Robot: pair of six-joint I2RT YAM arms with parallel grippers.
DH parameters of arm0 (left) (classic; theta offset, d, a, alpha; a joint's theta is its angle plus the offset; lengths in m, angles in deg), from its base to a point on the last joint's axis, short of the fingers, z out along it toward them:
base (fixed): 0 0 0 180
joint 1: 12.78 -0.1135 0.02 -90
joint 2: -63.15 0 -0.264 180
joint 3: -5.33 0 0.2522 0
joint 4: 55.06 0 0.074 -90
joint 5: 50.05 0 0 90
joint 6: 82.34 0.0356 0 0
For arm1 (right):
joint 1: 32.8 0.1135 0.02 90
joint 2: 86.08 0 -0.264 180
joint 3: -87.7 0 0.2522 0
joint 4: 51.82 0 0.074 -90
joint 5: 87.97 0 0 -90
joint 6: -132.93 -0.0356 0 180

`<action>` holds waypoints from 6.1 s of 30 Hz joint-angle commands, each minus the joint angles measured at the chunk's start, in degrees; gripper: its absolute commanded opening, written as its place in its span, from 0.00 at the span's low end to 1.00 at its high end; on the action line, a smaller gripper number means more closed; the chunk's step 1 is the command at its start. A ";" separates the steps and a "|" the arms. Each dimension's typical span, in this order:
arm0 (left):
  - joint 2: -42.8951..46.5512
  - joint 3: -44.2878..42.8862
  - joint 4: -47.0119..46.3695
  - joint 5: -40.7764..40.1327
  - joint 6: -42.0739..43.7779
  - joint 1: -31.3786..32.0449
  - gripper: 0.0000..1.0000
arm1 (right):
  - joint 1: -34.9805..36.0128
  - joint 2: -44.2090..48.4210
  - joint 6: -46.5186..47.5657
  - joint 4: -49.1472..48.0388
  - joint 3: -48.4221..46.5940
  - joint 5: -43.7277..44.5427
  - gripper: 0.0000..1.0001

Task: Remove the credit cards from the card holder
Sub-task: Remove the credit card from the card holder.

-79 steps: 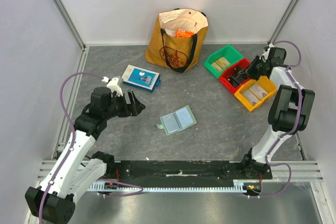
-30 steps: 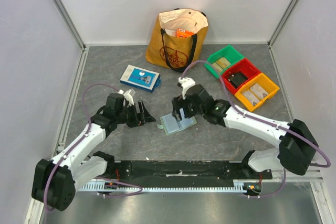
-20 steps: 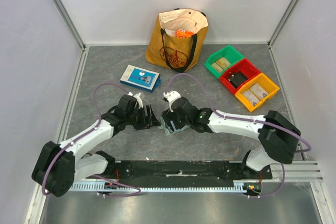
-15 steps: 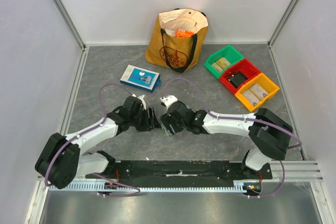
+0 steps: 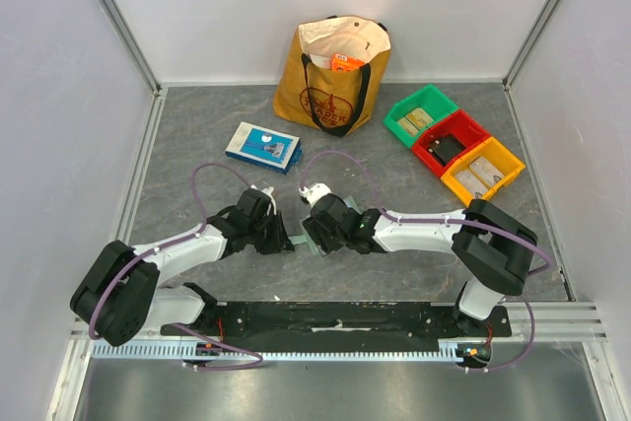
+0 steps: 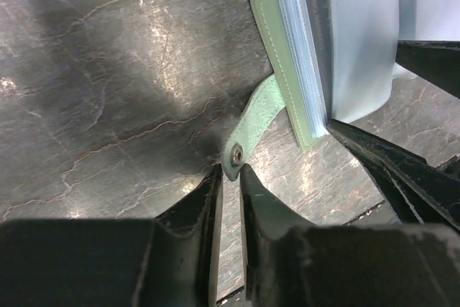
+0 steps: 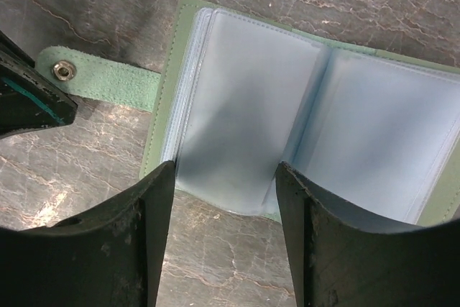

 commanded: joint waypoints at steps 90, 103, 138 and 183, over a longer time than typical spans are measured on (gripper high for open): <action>-12.63 -6.79 -5.41 -4.69 -3.26 6.36 0.03 | -26.50 -3.84 -21.17 -41.03 19.03 -47.10 0.06; -12.80 -6.26 -4.71 -5.13 -2.99 6.36 0.02 | -29.40 -3.93 -16.43 -34.71 17.01 -50.00 0.00; -15.35 -9.25 -7.69 -6.27 -4.66 7.51 0.02 | -29.40 -4.45 -18.71 -36.29 15.43 -50.01 0.18; -8.68 -10.13 -4.97 -4.78 -4.05 7.68 0.11 | -34.41 -5.42 -16.25 -33.04 12.09 -51.85 0.00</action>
